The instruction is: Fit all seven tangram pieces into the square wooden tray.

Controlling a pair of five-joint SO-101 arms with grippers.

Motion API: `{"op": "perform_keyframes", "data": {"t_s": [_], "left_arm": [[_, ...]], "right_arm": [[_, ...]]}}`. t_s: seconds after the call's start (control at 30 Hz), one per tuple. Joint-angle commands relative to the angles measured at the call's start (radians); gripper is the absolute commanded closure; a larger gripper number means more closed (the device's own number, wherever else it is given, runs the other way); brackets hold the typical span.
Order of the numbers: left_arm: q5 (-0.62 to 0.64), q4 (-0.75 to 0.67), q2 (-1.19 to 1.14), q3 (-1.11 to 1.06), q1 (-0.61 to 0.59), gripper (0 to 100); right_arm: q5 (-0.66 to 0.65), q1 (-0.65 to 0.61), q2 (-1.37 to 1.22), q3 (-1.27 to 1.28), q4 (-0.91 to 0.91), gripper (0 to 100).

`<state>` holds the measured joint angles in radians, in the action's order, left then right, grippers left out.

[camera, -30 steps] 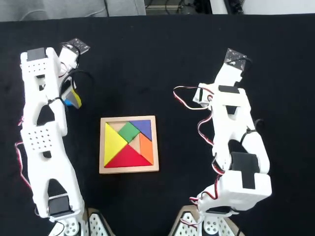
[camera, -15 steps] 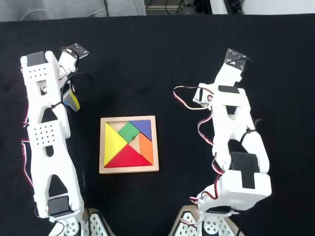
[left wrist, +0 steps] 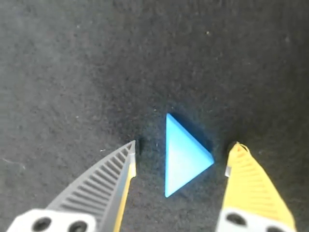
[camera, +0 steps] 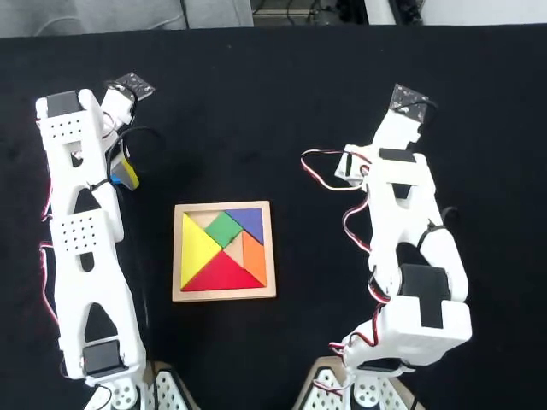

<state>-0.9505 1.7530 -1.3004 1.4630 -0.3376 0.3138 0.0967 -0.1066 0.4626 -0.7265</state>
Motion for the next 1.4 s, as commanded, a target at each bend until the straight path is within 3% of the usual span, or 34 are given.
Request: {"op": "perform_keyframes", "data": {"t_s": [0.0,0.27,0.47,0.83,0.9,1.2,1.37], "left_arm": [[-0.003,0.005,0.012,0.041,0.001,71],[0.040,0.005,0.012,-0.044,0.022,71],[0.048,0.005,0.012,-0.048,0.018,83],[0.061,0.011,0.092,-0.061,0.036,89],[0.061,0.011,0.172,-0.139,0.045,92],[-0.034,0.002,0.743,-0.774,0.140,92],[-0.052,-0.181,0.930,-0.888,0.071,86]], "right_arm": [[0.012,0.008,0.064,-0.047,0.018,98.7],[0.012,0.009,0.061,-0.047,0.018,98.7],[0.012,0.009,0.062,-0.047,0.018,98.7],[0.012,0.009,0.065,-0.047,0.018,98.7],[0.012,0.011,0.067,-0.047,0.018,98.7],[0.012,0.009,0.064,-0.047,0.018,98.7],[0.012,0.009,0.061,-0.047,0.018,98.7]]}}
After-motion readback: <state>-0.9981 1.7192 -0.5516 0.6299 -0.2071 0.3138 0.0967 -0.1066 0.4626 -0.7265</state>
